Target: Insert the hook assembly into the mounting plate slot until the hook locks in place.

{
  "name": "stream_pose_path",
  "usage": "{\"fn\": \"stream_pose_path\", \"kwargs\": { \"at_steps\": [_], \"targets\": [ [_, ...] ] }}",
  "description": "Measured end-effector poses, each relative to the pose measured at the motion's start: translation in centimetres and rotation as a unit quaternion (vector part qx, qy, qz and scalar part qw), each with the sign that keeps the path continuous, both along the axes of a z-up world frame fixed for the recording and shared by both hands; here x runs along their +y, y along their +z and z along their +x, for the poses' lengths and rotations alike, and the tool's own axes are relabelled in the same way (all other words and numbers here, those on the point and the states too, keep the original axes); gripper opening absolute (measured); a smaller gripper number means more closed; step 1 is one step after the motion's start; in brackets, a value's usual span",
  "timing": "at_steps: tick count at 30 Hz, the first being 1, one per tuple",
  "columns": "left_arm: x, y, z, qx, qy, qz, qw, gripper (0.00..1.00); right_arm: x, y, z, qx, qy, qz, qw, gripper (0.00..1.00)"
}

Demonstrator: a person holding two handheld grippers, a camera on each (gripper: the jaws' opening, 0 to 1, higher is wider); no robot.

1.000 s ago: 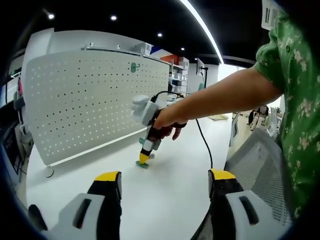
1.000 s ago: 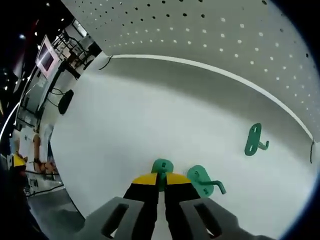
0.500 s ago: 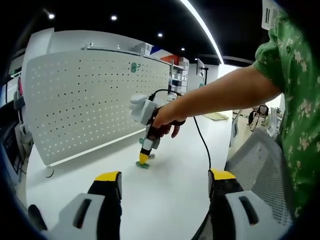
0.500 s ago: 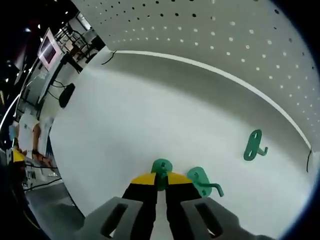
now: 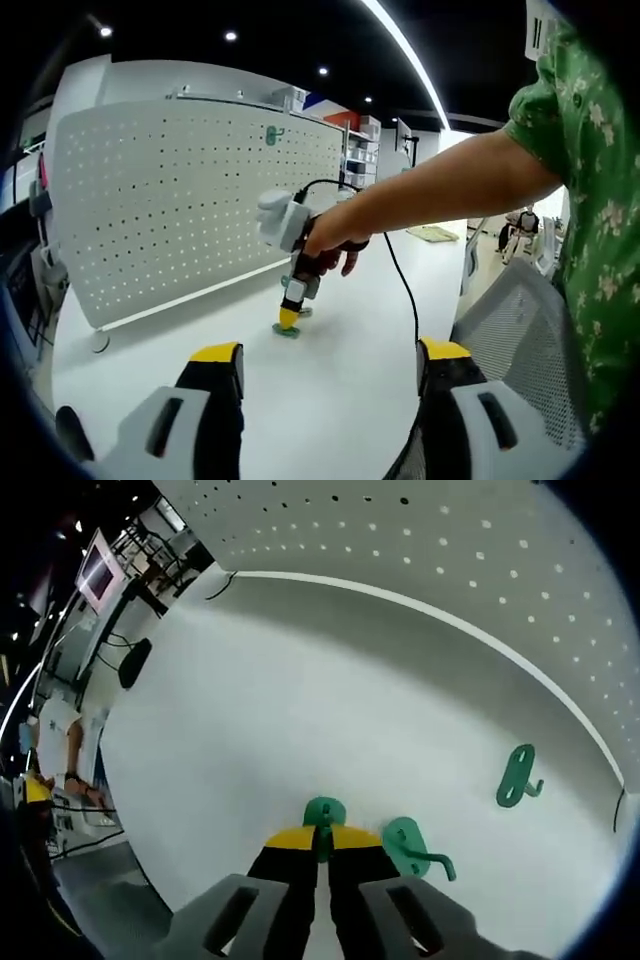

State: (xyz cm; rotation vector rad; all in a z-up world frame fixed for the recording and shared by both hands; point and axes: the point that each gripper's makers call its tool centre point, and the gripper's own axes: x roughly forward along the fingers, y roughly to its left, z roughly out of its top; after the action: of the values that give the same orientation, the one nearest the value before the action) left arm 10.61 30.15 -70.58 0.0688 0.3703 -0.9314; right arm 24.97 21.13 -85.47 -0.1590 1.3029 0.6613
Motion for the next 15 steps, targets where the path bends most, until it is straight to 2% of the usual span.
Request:
{"fn": "stream_pose_path", "kwargs": {
  "at_steps": [15],
  "targets": [
    [-0.09, -0.14, 0.11, 0.002, -0.001, 0.000, 1.0000, 0.72, -0.31, 0.10, 0.03, -0.010, 0.000, 0.000, 0.9999, 0.01]
  ]
}}
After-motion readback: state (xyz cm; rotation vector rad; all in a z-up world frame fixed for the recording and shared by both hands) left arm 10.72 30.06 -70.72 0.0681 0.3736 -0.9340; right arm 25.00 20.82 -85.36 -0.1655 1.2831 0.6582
